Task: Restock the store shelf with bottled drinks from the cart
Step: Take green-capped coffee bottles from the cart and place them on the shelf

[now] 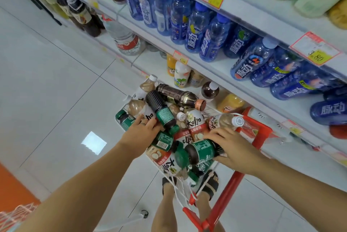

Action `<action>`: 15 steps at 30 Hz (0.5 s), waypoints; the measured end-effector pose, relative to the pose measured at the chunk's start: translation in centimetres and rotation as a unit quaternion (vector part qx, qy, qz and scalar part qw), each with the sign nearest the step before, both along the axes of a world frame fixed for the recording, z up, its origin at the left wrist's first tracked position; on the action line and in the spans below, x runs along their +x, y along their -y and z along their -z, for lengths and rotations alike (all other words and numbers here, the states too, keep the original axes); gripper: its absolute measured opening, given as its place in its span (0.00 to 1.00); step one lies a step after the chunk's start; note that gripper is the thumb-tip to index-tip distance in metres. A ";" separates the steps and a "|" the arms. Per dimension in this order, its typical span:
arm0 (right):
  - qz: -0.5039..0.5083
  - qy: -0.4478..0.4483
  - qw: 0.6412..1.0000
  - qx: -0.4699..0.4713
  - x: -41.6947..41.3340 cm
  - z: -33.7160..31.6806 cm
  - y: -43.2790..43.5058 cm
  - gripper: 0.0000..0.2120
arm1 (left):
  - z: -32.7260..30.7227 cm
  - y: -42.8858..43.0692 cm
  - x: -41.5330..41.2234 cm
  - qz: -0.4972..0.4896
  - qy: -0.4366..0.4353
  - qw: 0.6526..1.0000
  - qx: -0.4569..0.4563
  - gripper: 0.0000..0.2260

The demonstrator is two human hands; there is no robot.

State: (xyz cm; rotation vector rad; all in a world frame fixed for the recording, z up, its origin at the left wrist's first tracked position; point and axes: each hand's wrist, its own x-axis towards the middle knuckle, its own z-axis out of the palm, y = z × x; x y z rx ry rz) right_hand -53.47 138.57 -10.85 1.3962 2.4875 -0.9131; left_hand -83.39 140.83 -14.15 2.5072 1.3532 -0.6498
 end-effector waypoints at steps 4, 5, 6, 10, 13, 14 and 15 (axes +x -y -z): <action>0.181 -0.104 0.978 -0.005 1.3 -5.9 1.0 0.30 | -4.8 1.0 0.8 -0.077 0.079 0.994 -0.020 0.28; 0.221 -0.146 0.964 0.006 1.7 -7.7 1.1 0.28 | -6.5 0.9 1.5 -0.106 0.118 0.987 -0.022 0.28; 0.261 -0.187 0.947 0.018 2.2 -9.6 1.2 0.27 | -8.4 0.6 2.4 -0.133 0.158 0.978 -0.020 0.29; 0.375 -0.269 0.881 0.104 4.9 -17.7 0.6 0.27 | -16.3 -1.8 7.3 -0.174 0.330 0.928 0.023 0.30; 0.417 -0.316 0.837 0.158 7.5 -23.6 0.3 0.23 | -22.2 -3.6 12.1 -0.164 0.451 0.876 0.045 0.27; 0.429 -0.326 0.823 0.182 8.4 -25.3 0.2 0.23 | -24.1 -4.1 13.8 -0.152 0.488 0.859 0.044 0.26; 0.440 -0.331 0.807 0.211 9.3 -27.1 0.3 0.23 | -26.1 -4.5 15.5 -0.135 0.526 0.839 0.039 0.25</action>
